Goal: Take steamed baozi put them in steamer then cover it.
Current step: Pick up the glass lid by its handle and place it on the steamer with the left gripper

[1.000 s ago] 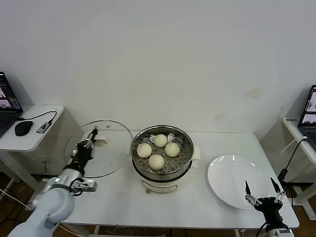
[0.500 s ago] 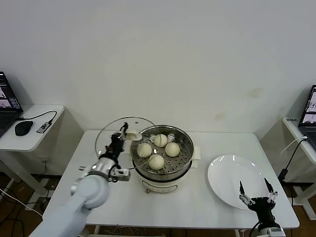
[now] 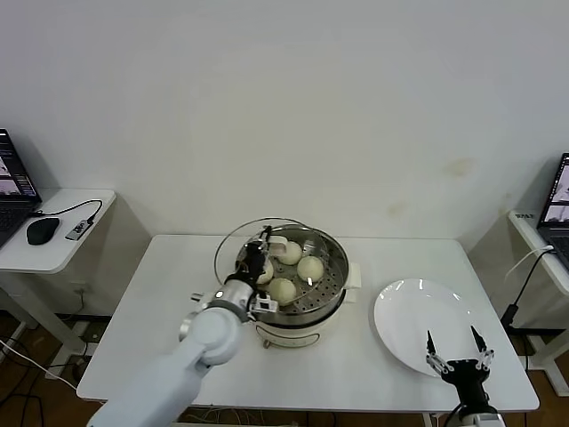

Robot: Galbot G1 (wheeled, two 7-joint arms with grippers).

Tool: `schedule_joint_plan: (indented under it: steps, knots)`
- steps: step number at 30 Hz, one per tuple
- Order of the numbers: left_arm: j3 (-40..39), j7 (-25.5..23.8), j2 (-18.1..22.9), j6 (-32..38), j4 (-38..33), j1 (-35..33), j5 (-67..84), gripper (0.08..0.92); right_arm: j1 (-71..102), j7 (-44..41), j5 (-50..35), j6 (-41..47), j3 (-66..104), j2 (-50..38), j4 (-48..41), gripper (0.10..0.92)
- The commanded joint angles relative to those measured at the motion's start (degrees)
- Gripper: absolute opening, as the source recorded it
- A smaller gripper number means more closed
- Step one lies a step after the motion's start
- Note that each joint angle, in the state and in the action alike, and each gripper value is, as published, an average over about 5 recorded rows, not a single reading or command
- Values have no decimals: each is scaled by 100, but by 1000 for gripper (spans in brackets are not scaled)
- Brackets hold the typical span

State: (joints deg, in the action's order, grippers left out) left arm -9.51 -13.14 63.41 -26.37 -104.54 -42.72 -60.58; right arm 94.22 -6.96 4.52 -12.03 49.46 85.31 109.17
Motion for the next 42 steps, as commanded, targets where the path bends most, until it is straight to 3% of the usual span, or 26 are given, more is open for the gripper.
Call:
schedule_joint_plan:
  steps: [1, 16, 36, 42]
  knots:
    - [-359, -70, 555, -58, 476, 224, -281, 140, -7, 10, 50, -21, -19, 38, -46, 823]
    - [-360, -1, 770, 52, 666, 142, -681, 140, -19, 20, 53, -52, -29, 34, -78, 823]
    - [-229, 95, 736, 77, 529, -20, -437, 143, -5, 8, 73, -87, -57, 11, -114, 823]
    - [-153, 108, 622, 81, 137, -188, -321, 265, -8, 7, 93, -98, -80, 15, -133, 823]
